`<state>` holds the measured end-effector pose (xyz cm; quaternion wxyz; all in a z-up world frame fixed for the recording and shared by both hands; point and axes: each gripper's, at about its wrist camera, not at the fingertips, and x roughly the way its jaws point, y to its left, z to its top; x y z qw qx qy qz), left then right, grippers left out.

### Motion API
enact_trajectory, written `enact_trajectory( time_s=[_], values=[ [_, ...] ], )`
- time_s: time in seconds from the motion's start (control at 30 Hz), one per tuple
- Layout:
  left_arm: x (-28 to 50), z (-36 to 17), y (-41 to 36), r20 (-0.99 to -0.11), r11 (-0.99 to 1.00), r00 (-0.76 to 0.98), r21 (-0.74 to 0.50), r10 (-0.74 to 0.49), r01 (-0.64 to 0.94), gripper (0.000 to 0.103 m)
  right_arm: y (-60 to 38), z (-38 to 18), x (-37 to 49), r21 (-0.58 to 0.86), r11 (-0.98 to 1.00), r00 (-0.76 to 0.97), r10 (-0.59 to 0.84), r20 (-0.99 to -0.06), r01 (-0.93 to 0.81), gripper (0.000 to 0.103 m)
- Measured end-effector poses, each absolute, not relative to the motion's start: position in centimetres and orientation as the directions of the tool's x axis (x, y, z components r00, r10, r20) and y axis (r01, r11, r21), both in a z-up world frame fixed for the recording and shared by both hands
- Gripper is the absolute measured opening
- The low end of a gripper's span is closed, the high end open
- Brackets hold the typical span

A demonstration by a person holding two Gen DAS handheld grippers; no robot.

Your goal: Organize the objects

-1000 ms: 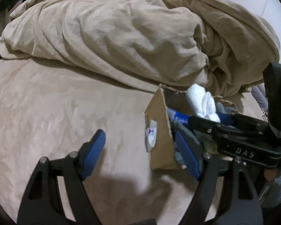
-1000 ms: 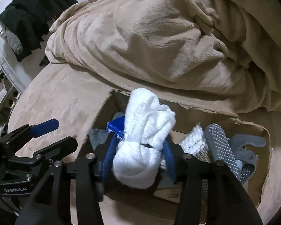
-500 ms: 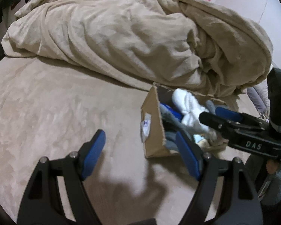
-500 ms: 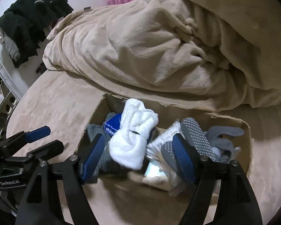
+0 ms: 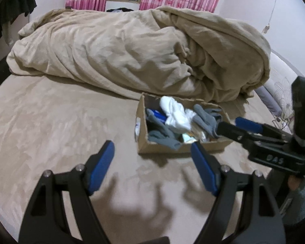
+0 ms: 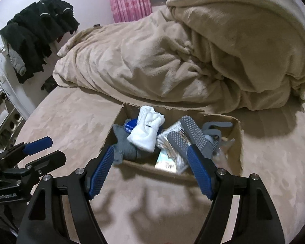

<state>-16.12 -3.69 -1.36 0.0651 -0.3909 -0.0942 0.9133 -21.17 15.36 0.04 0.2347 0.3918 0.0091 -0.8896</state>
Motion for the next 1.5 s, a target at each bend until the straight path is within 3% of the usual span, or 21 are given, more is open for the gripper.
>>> enact_trajectory(
  time_s=[0.63,1.5],
  values=[
    [-7.2,-0.4,1.0,-0.677,-0.991,-0.725,-0.122,0.129,-0.061,0.079,20.1,2.4,-10.4,0.154,-0.903,-0.651,-0.399,-0.646,0.401,0.077],
    [-5.6,-0.1,1.5,-0.681,-0.993,-0.725,-0.112,0.103,-0.035,0.079,21.5,0.8,-9.3,0.164,-0.909,-0.645,-0.391,-0.656,0.384,0.077]
  ],
)
